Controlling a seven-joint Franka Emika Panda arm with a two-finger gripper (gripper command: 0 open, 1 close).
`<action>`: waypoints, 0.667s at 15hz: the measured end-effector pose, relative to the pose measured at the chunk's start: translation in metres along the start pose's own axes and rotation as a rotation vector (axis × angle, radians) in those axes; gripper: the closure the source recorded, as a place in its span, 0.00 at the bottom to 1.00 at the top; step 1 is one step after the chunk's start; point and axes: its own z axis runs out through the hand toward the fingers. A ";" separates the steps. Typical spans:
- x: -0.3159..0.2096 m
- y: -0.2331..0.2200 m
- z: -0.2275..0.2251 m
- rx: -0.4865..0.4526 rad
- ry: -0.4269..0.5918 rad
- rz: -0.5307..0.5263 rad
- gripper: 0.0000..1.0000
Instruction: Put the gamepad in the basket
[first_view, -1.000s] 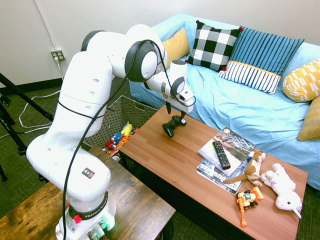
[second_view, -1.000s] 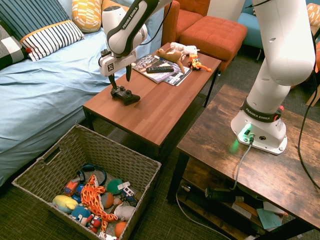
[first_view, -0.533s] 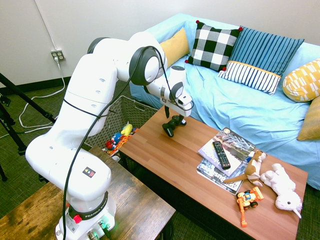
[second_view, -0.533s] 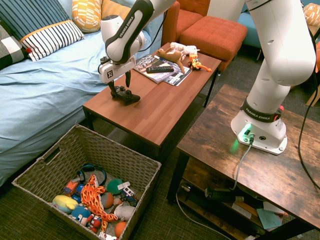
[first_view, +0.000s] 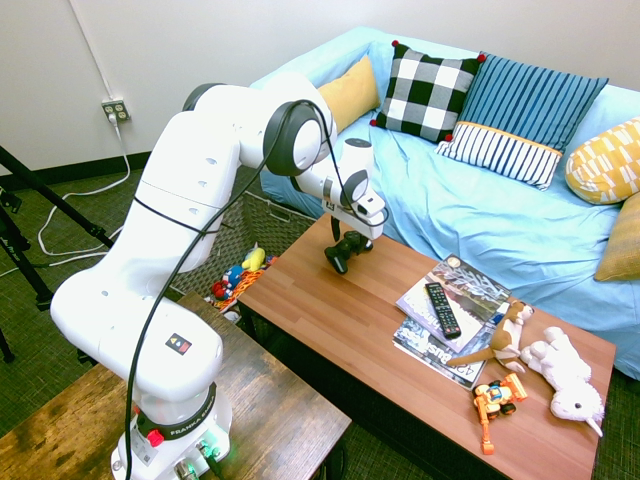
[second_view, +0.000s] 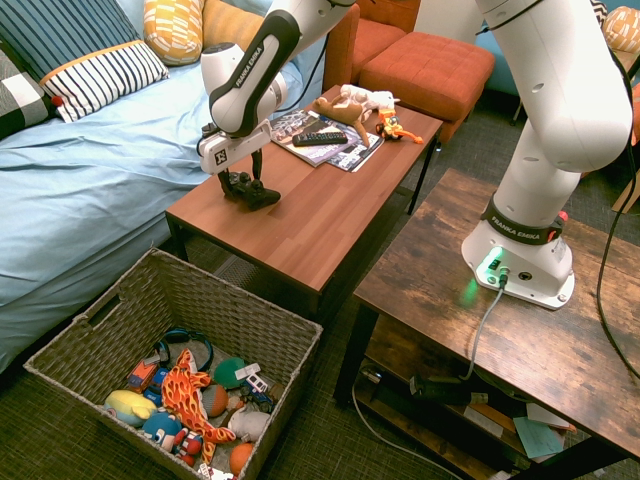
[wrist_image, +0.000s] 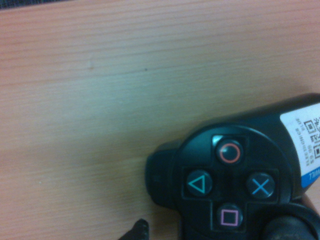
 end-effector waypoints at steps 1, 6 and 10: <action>0.002 0.001 0.002 -0.005 -0.002 0.002 1.00; 0.006 0.002 0.008 -0.018 -0.016 0.007 1.00; 0.006 0.001 0.006 -0.031 -0.046 0.000 1.00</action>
